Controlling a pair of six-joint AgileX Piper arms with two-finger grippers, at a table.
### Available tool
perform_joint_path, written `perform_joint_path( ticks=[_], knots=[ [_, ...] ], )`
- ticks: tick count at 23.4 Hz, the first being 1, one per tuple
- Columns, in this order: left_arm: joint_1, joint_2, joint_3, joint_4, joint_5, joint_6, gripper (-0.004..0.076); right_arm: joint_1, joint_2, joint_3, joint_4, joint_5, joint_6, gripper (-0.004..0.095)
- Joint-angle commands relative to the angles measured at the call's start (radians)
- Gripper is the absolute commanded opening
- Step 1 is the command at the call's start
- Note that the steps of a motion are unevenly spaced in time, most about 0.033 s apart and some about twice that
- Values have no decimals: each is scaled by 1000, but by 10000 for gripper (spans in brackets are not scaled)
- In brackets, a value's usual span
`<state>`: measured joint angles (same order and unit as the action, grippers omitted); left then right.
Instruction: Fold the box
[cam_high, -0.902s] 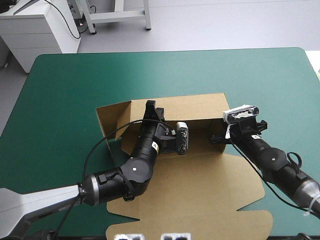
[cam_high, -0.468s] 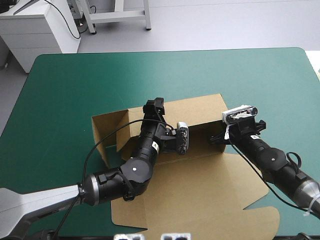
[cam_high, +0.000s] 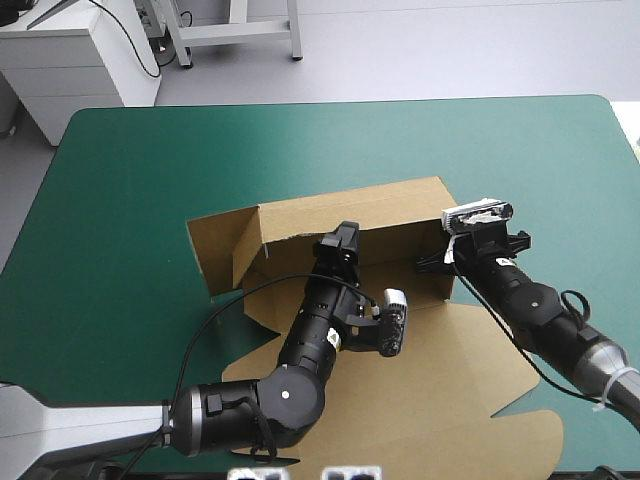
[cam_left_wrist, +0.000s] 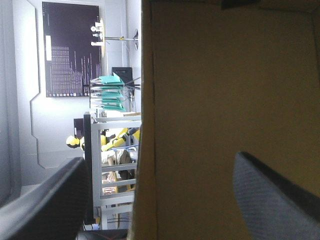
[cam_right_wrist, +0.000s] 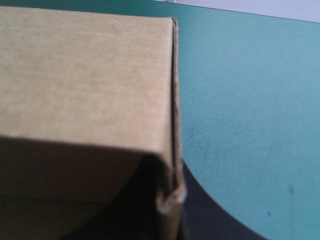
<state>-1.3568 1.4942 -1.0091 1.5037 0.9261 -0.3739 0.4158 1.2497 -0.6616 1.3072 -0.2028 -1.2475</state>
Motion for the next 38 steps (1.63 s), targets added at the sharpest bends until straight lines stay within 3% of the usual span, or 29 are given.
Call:
perform_joint_path(
  ticks=[1,5,8,9,14,18,20,26,29,33,35,38],
  knots=[
    [-62,-37,-25,-4,119,-20,557,-3,36,-27,-6,-44,-18,-18],
    [-123,-37,-25,-86,181,-20,475,-3,51,-27,19,-50,-18,-18],
    [-139,-37,-25,-97,250,-18,186,-3,51,-27,26,-50,-18,-18],
    [-141,-38,-30,-85,296,-13,1,-3,51,-27,45,-50,-18,-18],
    [-138,-106,-119,-174,291,-9,10,-3,51,-27,54,-47,-18,-18],
    [-57,-222,-180,-356,152,22,10,-3,51,-27,54,-47,-18,-18],
    [133,-357,-194,-619,11,137,10,-3,51,-27,54,-47,-18,-18],
    [629,-577,-194,-1106,-66,422,10,-3,51,-27,63,-43,-18,-18],
    [821,-572,-192,-1299,-70,571,10,-3,51,-27,66,-43,-18,-18],
    [1185,-546,-145,-1792,-145,875,10,-3,51,-27,66,-43,-18,-18],
    [1374,-546,-99,-2049,-134,1014,10,-3,51,-27,66,-43,-18,-18],
    [1612,-546,-15,-2245,-104,1118,10,-3,51,-27,66,-45,-18,-18]
  ],
)
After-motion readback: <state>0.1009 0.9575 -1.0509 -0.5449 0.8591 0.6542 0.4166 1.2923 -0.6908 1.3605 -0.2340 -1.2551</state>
